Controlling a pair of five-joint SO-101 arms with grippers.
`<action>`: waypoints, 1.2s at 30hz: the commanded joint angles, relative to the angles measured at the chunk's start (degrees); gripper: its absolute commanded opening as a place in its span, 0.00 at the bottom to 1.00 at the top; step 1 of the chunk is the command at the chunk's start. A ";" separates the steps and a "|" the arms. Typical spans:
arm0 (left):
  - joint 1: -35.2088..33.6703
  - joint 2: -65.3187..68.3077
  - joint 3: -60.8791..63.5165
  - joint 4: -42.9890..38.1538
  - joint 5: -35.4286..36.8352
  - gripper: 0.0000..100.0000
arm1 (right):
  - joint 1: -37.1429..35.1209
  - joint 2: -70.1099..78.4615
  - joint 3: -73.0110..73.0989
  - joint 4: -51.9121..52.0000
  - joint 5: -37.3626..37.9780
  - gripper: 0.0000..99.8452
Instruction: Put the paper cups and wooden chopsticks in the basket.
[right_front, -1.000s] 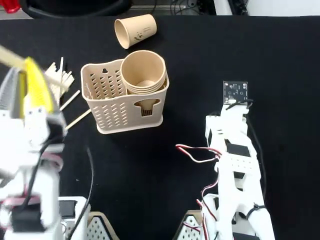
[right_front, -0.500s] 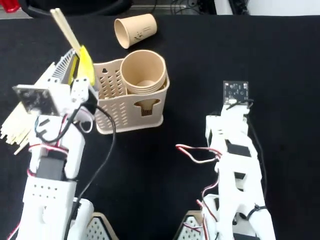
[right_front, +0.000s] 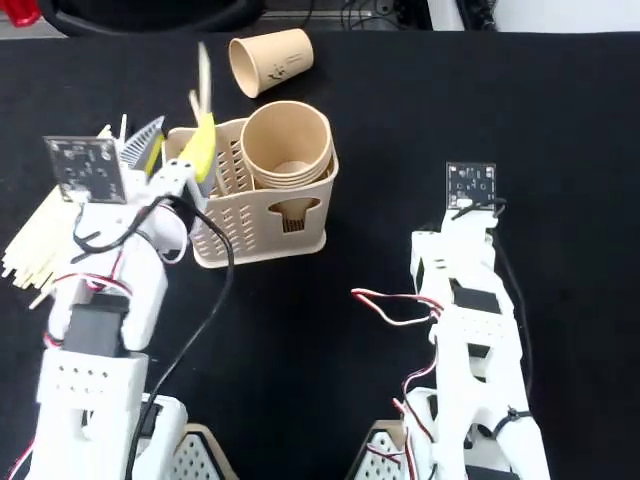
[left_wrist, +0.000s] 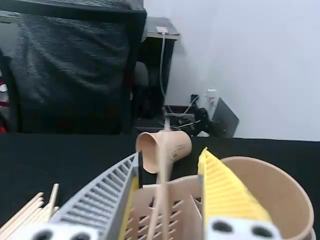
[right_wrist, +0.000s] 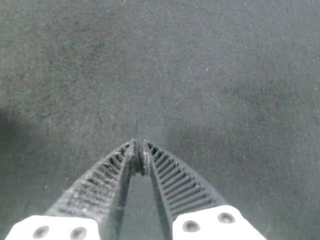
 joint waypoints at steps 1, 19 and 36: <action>-4.88 2.11 -17.54 15.56 -0.53 0.20 | -0.88 -1.54 -0.40 -1.14 0.18 0.01; -24.40 48.00 -51.12 43.96 -15.38 0.20 | -0.88 -1.63 -0.40 -1.14 0.18 0.01; -26.07 95.74 -78.55 44.48 -25.05 0.20 | -0.88 -1.63 -0.22 -1.14 2.81 0.01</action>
